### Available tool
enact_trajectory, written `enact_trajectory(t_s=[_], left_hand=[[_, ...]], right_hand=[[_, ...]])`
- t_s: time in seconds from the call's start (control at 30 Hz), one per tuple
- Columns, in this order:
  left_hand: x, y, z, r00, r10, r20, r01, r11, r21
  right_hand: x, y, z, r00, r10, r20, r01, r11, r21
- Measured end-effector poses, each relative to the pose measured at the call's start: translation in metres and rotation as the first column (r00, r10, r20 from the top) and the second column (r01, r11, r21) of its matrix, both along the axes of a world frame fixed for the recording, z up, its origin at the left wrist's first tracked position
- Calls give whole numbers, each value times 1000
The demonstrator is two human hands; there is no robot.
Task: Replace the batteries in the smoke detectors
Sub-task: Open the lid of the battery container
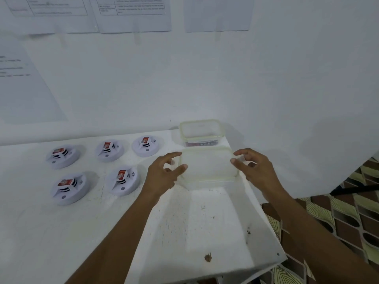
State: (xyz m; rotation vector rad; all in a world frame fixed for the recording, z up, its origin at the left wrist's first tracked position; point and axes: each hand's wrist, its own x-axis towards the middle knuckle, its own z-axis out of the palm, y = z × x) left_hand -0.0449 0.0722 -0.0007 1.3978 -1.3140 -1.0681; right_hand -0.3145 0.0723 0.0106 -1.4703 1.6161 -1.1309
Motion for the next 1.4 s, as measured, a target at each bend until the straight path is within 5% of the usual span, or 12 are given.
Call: enact_trajectory(t_s=[0.2, 0.53, 0.8, 0.9, 1.13, 1.4], left_hand=[[8, -4, 24, 997, 17, 72, -3, 983, -182], [10, -11, 26, 903, -121, -412, 33, 976, -214], [1, -3, -11, 977, -211, 22, 212, 962, -174], [1, -1, -17, 975, -210, 74, 219, 962, -163], [4, -5, -27, 937, -331, 109, 334, 942, -13], [-6, -20, -39, 924, -334, 184, 344, 939, -26]], right_hand=[[-4, 2, 32, 977, 58, 206, -52, 998, -37], [-2, -7, 37, 807, 122, 578, -91, 992, -82], [-9, -4, -7, 972, 84, 218, -83, 996, -14], [-10, -4, -21, 999, 21, 46, -18, 998, -56], [-17, -18, -21, 970, 114, 212, -140, 984, 109], [-63, -11, -9, 930, 12, 367, -57, 992, 112]])
